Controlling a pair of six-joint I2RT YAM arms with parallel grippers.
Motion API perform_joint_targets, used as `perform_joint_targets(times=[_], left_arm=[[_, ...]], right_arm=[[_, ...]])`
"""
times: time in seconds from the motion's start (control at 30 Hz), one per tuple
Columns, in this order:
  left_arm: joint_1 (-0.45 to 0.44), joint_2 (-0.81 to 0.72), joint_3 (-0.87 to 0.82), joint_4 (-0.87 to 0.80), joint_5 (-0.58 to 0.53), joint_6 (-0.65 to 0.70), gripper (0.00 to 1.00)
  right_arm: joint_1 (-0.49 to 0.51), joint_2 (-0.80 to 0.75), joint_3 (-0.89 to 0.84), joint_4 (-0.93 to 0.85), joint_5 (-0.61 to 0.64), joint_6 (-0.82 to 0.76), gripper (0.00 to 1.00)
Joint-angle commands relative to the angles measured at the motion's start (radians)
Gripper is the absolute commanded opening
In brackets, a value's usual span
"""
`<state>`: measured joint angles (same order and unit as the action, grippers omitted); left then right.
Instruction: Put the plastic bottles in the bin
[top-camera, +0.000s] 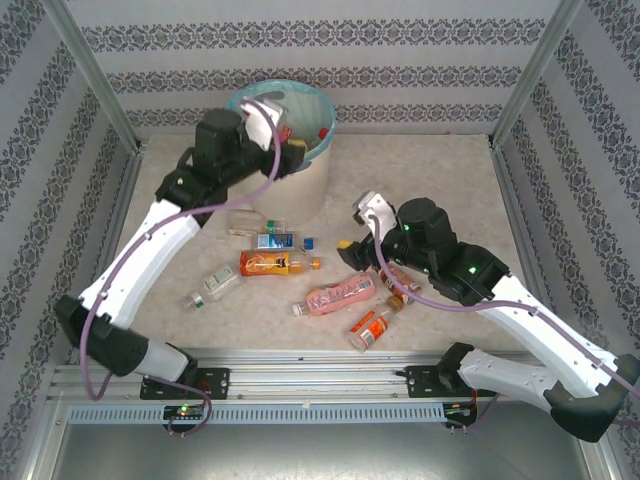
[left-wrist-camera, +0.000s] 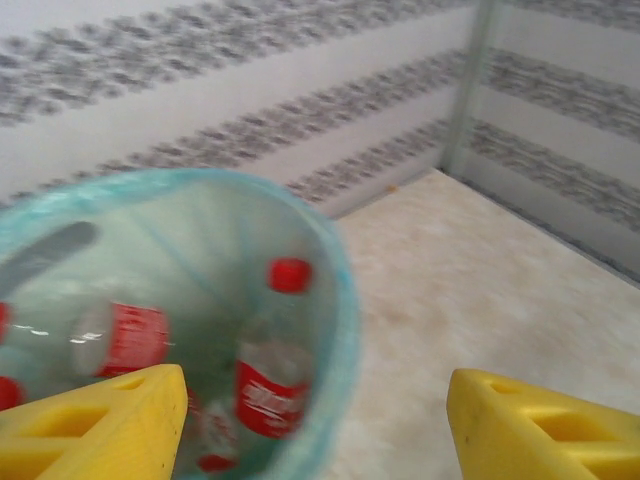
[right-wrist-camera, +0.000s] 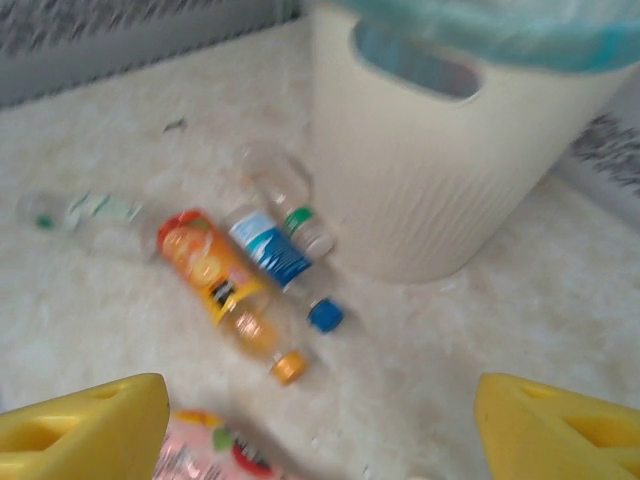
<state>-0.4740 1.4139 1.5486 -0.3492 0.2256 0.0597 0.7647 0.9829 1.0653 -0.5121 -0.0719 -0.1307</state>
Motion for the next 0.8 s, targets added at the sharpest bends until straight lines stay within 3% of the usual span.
perform_joint_targets(times=[0.0, 0.2, 0.5, 0.77], left_arm=[[-0.038, -0.104, -0.151, 0.078, 0.117, 0.057, 0.70], [-0.046, -0.313, -0.484, 0.174, 0.324, 0.098, 0.75], [-0.052, -0.413, -0.641, -0.128, 0.385, 0.200, 0.88], [-0.052, -0.492, -0.781, -0.022, 0.455, 0.261, 0.95]], right_arm=[[0.031, -0.011, -0.084, -0.085, -0.168, -0.135, 0.82], [0.097, 0.066, -0.218, -0.030, -0.170, -0.412, 0.86], [0.099, 0.291, -0.216, -0.001, -0.090, -0.604, 0.89], [0.067, 0.453, -0.177, -0.006, -0.093, -0.661, 0.87]])
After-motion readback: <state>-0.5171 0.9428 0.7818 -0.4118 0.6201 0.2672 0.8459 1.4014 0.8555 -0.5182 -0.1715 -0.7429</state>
